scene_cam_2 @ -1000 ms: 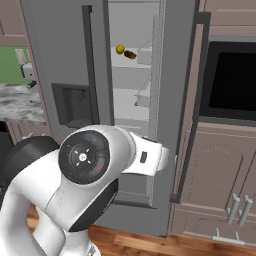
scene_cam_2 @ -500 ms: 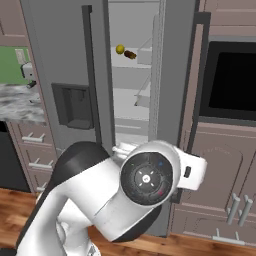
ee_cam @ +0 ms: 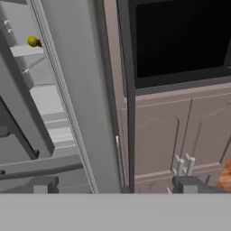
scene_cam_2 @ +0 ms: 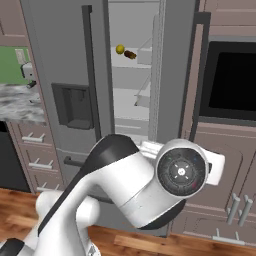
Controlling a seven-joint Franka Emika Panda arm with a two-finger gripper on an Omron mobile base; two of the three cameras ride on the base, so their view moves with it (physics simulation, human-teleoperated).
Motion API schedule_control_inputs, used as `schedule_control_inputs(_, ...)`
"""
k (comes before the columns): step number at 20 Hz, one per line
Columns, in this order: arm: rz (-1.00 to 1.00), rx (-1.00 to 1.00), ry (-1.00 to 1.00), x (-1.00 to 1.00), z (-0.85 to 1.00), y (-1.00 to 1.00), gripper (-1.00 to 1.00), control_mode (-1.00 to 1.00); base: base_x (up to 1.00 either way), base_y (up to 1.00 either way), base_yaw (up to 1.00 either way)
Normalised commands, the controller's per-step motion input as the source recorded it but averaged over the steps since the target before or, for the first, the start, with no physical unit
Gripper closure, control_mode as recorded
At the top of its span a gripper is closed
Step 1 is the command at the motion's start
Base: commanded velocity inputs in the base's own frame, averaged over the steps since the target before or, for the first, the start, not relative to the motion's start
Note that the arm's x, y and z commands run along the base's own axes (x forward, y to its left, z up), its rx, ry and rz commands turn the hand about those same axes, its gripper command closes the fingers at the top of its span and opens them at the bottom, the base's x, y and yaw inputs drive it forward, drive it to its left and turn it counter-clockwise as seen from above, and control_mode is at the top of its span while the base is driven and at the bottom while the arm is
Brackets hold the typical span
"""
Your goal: Place the sweet potato in the correct fridge rack based on whether it is a fruit or vegetable. Finally, close the fridge door.
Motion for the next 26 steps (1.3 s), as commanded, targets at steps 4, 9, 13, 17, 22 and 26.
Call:
schedule_control_inputs(4,0.00,0.00,0.00,0.42,-0.16,-0.13,-1.00,-1.00,0.00,0.00,0.00)
schedule_control_inputs(9,0.00,0.00,0.00,0.39,-0.10,-0.23,-1.00,-1.00,0.00,0.00,0.00)
schedule_control_inputs(13,0.01,0.00,0.00,0.30,-0.06,-0.33,-1.00,-1.00,0.00,0.00,0.00)
schedule_control_inputs(17,0.00,0.00,0.00,0.45,-0.09,-0.26,-1.00,-1.00,0.00,0.00,0.00)
schedule_control_inputs(22,0.01,0.00,0.00,0.45,-0.15,-0.29,-1.00,-1.00,0.00,0.00,0.00)
schedule_control_inputs(26,0.02,0.00,0.00,0.40,-0.06,-0.31,-1.00,-1.00,0.00,0.00,0.00)
